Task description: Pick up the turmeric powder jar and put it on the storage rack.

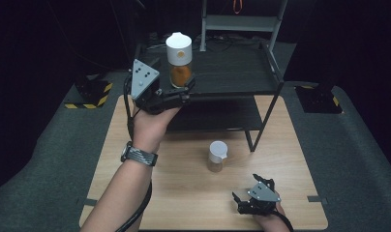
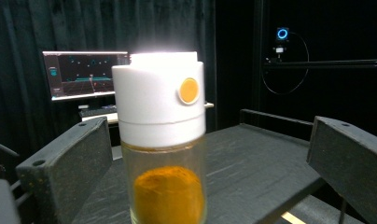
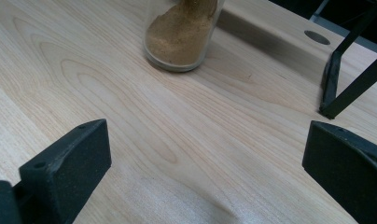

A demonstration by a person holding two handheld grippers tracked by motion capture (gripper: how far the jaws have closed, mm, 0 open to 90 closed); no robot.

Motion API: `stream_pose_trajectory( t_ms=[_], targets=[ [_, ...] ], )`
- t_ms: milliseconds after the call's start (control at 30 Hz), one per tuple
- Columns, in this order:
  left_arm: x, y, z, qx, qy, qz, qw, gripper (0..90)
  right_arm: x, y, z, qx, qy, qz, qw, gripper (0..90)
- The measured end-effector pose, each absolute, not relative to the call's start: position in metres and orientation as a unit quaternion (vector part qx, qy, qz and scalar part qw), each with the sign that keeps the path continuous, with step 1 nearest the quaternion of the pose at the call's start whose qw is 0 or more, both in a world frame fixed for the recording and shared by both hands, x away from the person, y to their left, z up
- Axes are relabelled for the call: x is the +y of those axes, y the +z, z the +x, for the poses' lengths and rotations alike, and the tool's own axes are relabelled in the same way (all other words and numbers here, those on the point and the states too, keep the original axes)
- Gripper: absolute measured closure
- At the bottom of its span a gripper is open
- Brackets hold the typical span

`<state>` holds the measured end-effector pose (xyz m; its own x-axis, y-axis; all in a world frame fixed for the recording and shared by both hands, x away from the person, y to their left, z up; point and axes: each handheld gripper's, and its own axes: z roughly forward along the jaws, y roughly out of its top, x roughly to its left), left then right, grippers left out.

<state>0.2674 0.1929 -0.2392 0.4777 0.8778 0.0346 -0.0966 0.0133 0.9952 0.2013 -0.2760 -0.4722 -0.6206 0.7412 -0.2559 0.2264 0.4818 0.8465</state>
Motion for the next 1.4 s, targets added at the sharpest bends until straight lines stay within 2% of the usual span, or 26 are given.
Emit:
stream_pose_trajectory(
  t_ms=[733,1400],
  targets=[
    [0.203,-0.271,0.219,0.341,0.382,0.606,0.609,0.3,-0.274,-0.472,0.201,0.804,0.405,0.300,0.316,0.4],
    [0.216,-0.333,0.189,0.346,0.362,0.632,0.591,0.3,-0.273,-0.472,0.201,0.805,0.403,0.300,0.318,0.4]
  ],
)
